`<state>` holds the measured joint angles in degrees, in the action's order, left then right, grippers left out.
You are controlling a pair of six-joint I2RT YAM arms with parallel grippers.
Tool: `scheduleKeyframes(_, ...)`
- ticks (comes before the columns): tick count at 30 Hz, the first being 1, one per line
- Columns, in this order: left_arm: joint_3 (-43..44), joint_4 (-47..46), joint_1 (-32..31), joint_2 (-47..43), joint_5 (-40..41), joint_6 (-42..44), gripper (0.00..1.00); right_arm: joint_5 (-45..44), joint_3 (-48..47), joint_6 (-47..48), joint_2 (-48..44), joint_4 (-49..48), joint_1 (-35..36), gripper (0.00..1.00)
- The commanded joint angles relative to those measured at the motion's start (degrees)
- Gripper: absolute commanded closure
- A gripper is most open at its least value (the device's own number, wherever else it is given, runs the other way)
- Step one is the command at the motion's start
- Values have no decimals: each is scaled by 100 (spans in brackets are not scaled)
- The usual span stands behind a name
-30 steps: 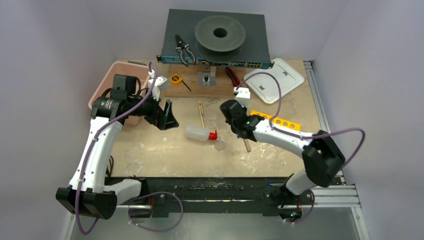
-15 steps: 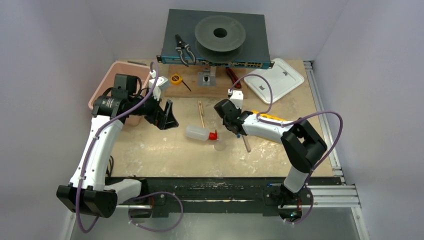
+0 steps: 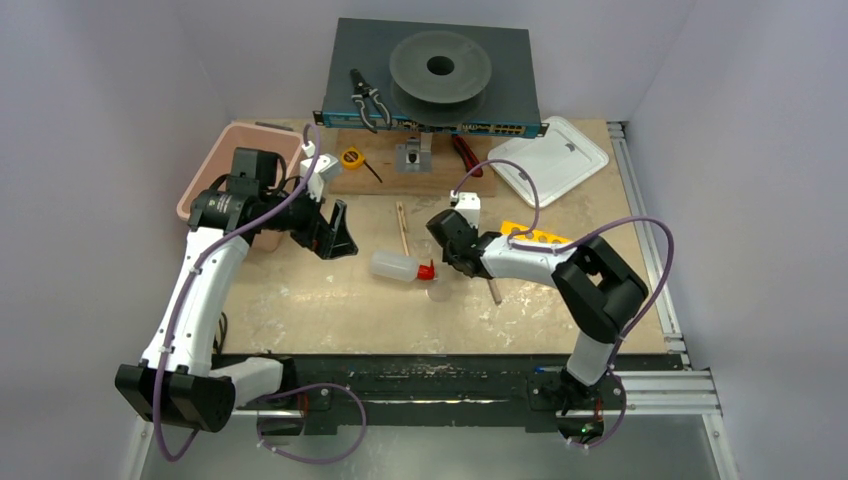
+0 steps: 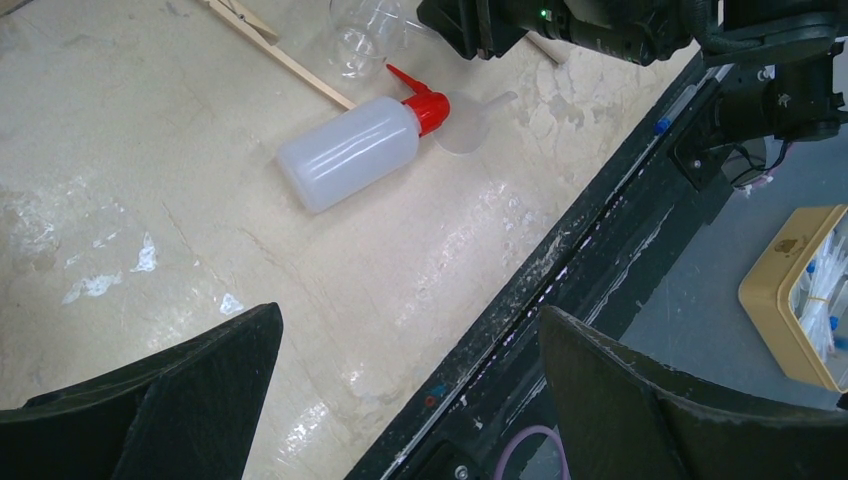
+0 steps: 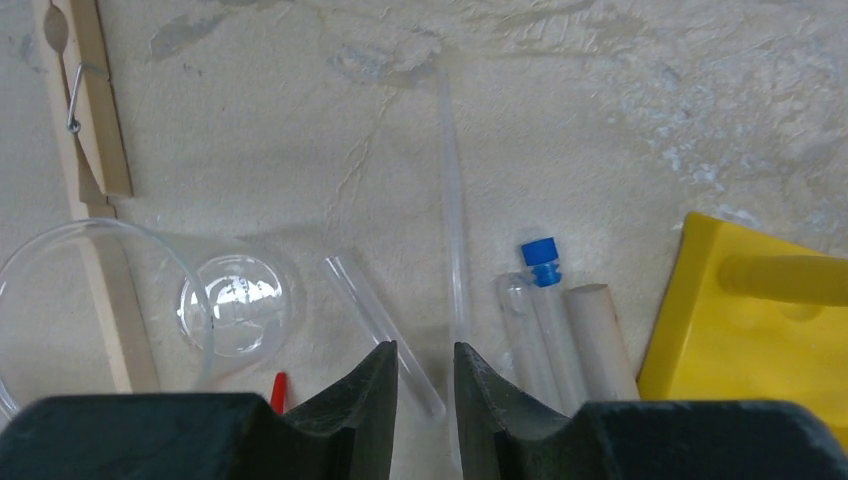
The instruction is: Organize the chemistry lab equipment
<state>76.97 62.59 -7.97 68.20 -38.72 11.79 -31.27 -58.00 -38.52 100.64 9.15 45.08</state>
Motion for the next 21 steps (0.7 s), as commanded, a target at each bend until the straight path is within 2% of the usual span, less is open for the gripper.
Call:
scheduleKeyframes(1,8,-126,32,4,-1,124,0,36,-156,167,113,-229,85,74)
scheduleKeyframes(17,64,-59,32,-8,104,157,0,358,-412,371,620,-377,97,73)
scheduleKeyframes(19,69,-54,32,-14,94,157,0,344,-341,333,604,-400,97,76)
scheduleKeyframes(21,80,-49,28,-25,81,152,0,345,-283,280,540,-381,97,85)
